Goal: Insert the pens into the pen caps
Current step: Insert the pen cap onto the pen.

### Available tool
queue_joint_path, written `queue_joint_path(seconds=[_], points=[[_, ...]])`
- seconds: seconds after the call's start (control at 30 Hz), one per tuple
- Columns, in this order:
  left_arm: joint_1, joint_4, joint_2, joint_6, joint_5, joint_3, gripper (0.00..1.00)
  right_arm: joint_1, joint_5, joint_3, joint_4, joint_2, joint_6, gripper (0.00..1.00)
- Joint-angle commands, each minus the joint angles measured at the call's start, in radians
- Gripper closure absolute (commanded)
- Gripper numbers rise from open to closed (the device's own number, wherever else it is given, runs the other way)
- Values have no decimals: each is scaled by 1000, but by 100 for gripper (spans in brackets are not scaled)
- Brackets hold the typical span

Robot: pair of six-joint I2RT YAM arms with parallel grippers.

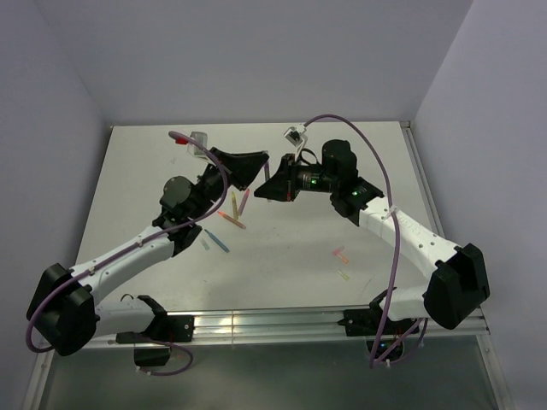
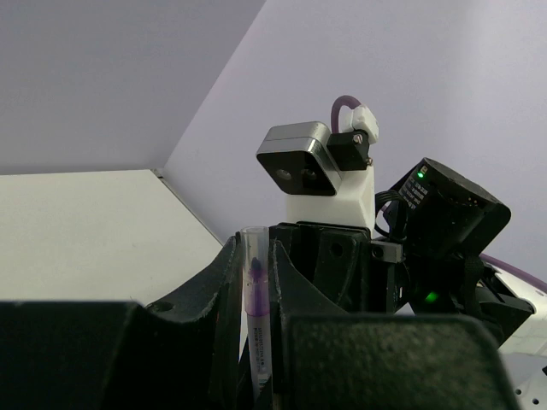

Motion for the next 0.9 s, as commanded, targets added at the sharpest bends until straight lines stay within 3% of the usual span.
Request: queue_joint_path(seconds=[0.0, 0.7, 0.87], points=[[-117, -140, -15, 7, 271, -64, 100, -73, 174, 133, 194, 0, 40, 100], [-154, -152, -39, 18, 236, -88, 100, -103, 171, 241, 160, 27, 51, 100], [-152, -207, -65, 48, 175, -40, 100, -101, 126, 247, 136, 43, 54, 100]])
